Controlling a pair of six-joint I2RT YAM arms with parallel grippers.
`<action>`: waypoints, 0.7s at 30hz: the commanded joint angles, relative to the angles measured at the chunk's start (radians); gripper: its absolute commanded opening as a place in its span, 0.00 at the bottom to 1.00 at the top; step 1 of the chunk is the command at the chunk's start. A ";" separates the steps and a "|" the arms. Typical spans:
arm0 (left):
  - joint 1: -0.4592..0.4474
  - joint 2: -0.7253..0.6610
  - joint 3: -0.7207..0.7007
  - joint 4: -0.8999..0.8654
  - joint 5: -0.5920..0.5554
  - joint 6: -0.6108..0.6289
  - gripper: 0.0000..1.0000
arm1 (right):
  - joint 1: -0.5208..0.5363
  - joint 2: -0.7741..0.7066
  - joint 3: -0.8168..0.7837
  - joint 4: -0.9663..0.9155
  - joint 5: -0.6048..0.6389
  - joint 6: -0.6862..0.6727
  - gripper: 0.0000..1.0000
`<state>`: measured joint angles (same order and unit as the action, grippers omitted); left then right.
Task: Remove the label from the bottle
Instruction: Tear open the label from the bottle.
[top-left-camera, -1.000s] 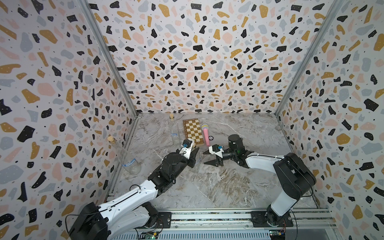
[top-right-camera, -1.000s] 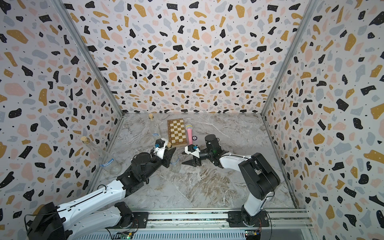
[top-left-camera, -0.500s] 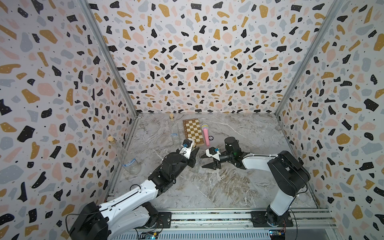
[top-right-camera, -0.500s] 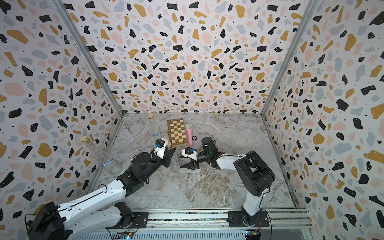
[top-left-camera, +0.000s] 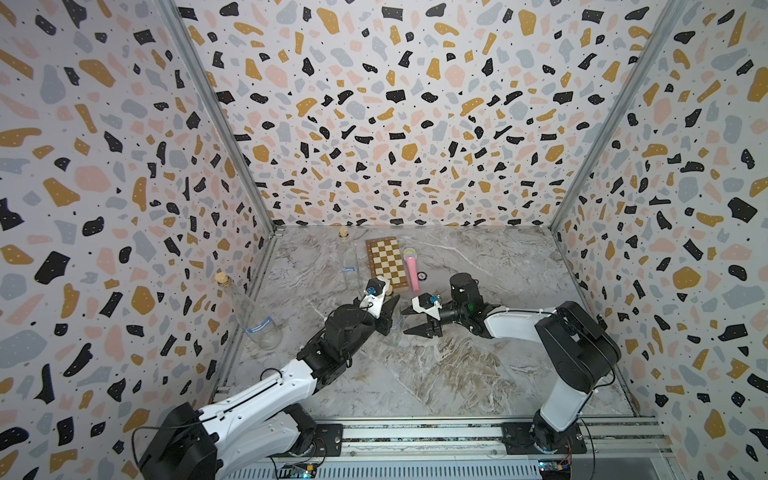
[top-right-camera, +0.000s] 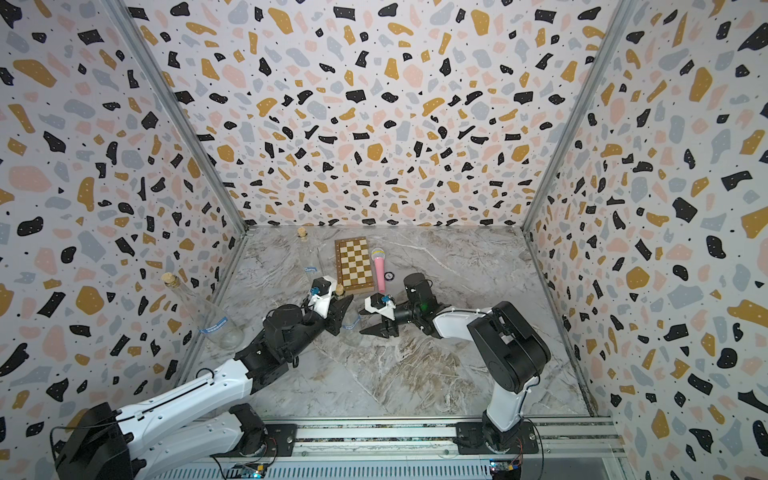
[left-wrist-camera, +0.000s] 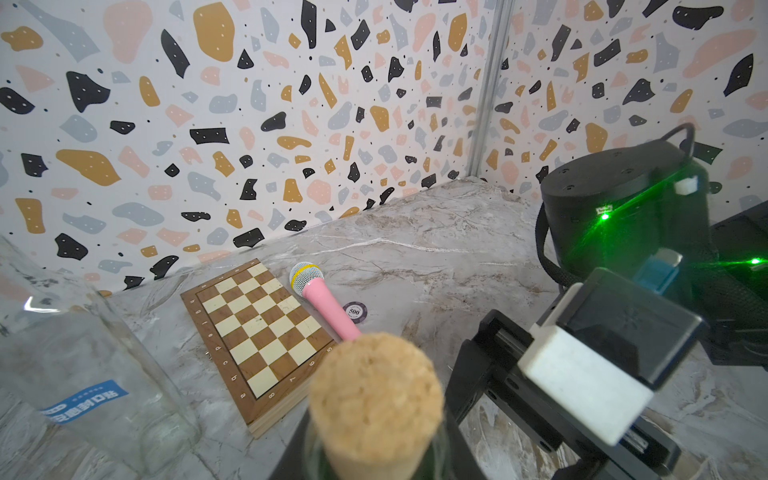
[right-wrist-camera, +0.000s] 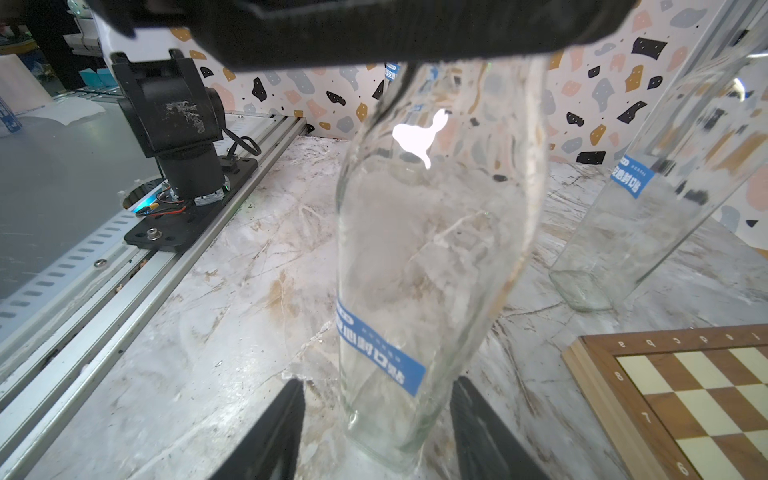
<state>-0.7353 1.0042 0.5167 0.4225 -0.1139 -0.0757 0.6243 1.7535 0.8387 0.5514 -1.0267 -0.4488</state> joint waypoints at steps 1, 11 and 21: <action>-0.004 -0.019 -0.014 0.044 0.014 -0.024 0.00 | 0.015 -0.041 0.012 0.013 -0.017 0.011 0.58; -0.004 -0.018 -0.018 0.044 0.016 -0.027 0.00 | 0.028 -0.073 -0.008 -0.011 -0.004 0.012 0.58; -0.004 -0.014 -0.021 0.052 0.013 -0.027 0.00 | 0.031 -0.094 -0.034 -0.033 -0.005 0.000 0.57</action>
<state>-0.7353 0.9966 0.5102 0.4244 -0.1146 -0.0788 0.6430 1.6962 0.8124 0.5377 -1.0065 -0.4492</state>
